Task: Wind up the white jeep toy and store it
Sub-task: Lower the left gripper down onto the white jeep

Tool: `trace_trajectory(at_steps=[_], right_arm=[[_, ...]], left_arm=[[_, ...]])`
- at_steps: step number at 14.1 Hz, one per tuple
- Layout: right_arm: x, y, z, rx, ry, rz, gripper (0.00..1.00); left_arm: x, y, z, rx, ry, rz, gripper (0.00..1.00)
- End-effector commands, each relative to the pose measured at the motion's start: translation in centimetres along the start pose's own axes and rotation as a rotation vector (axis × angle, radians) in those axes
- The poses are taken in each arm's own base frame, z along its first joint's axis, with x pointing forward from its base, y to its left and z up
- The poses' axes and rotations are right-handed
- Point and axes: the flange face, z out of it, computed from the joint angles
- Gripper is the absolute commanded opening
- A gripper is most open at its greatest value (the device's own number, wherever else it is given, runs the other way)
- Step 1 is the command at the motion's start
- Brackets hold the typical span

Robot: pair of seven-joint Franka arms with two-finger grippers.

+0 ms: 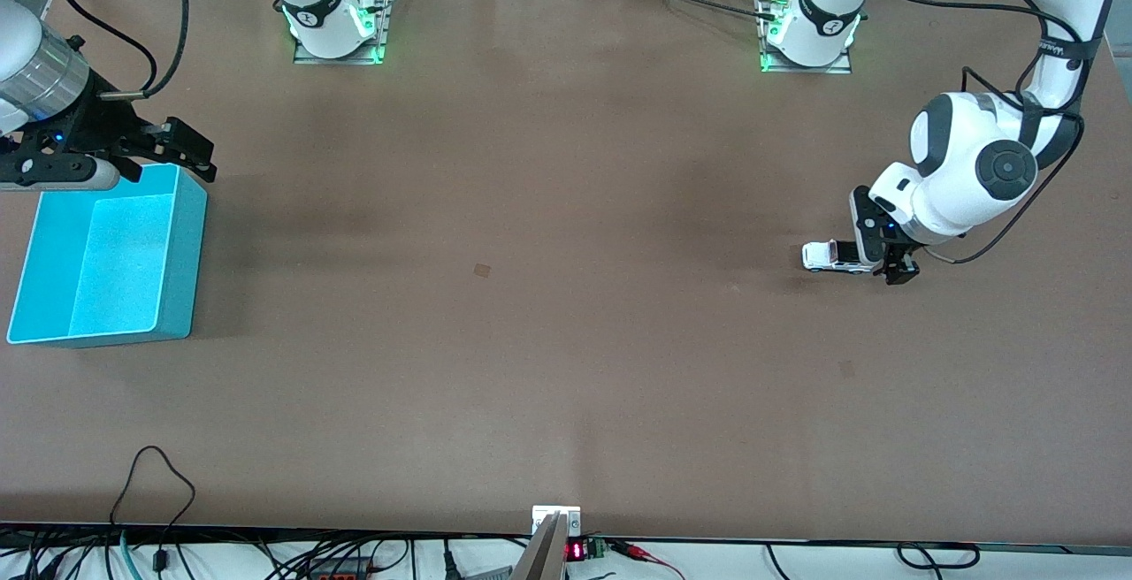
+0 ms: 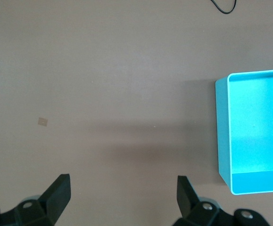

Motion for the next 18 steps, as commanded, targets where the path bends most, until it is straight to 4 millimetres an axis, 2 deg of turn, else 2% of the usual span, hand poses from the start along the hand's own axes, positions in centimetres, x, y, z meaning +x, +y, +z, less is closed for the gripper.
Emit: trace_trajectory(at_steps=[1,5,7,8,9,10,12,14,18], right_arm=[[0.0,-0.2,-0.5,0.003,0.0,-0.003,1.0],[0.0,-0.2,-0.5,0.003,0.0,-0.003,1.0],[0.0,-0.2,-0.5,0.003,0.0,-0.003,1.0],[0.0,-0.1,-0.5,0.003,-0.002,-0.002,1.0],[0.0,-0.1,-0.5,0.003,-0.002,-0.002,1.0],[0.0,-0.2,-0.5,0.003,-0.002,-0.003,1.0],[-0.1,-0.2,-0.6,0.003,0.0,-0.002,1.0],[0.0,-0.1,-0.5,0.003,-0.002,-0.002,1.0],[0.0,-0.2,-0.5,0.003,-0.002,-0.003,1.0]], left_arm=[[0.2,0.7,1.8,0.023,-0.003,0.043,1.0],[0.5,2.0,4.8,0.048,0.008,0.05,1.0],[0.8,2.2,5.7,0.033,0.008,0.068,0.99],[0.9,2.2,5.7,0.033,0.008,0.084,0.95],[0.9,2.2,5.7,0.033,0.007,0.107,0.83],[0.9,2.2,5.7,0.033,0.007,0.136,0.59],[1.0,2.1,5.5,0.038,0.007,0.141,0.38],[1.1,2.1,5.5,0.038,0.007,0.144,0.29],[1.0,2.1,5.7,0.032,0.007,0.143,0.21]])
